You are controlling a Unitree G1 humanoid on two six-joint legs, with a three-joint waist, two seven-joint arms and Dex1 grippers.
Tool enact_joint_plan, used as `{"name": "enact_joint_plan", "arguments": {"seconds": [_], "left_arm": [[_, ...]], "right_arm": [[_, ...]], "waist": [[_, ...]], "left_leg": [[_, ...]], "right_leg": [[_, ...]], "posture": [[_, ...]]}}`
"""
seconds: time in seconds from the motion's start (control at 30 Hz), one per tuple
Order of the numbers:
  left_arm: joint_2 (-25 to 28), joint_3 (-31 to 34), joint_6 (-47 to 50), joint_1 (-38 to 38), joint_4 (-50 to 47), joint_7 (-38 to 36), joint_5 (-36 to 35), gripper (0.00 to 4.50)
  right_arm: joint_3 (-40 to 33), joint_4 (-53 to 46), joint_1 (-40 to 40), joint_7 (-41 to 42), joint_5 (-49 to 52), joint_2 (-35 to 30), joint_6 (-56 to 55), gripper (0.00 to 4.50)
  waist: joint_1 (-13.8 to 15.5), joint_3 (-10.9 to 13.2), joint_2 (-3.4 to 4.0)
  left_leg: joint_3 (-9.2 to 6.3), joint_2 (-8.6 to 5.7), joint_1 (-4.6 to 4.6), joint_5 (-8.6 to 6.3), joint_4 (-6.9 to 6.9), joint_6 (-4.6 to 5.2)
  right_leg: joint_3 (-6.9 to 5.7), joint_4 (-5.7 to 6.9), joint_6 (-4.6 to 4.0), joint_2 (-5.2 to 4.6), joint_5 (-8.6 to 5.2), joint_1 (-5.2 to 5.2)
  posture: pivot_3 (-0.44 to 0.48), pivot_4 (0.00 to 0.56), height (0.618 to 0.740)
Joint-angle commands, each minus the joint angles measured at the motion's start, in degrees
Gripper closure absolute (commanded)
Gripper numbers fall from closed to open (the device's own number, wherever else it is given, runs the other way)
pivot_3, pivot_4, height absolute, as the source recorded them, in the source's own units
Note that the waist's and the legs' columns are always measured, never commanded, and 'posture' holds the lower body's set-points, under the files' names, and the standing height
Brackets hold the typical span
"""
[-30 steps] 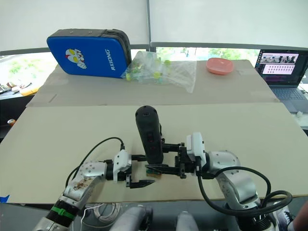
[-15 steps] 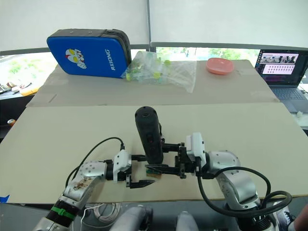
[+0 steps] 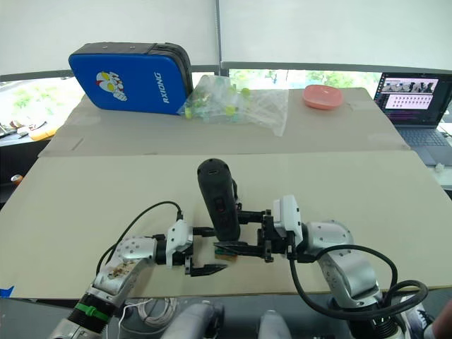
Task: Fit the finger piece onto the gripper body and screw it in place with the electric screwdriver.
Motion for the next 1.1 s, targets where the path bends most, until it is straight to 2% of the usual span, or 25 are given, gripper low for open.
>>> {"name": "enact_joint_plan", "arguments": {"seconds": [0.03,1.1], "left_arm": [[0.02,-1.52,0.86,0.86,2.01,-0.11,1.11,0.0],[-0.22,-1.36,0.92,0.62,2.29,0.22,1.12,0.0]], "right_arm": [[-0.91,-1.4,-1.1,0.26,0.37,-0.01,-2.45,2.59],[0.26,1.14,-1.47,0.04,-2.59,1.31,-5.03,2.59]], "waist": [[0.0,0.0,0.0],[0.02,0.0,0.0]], "left_leg": [[0.0,0.0,0.0,0.0,0.0,0.0],[0.0,0.0,0.02,0.0,0.0,0.0]], "right_leg": [[0.0,0.0,0.0,0.0,0.0,0.0],[-0.01,0.0,0.0,0.05,0.01,0.01]], "posture": [[0.0,0.15,0.74],[0.0,0.15,0.74]]}}
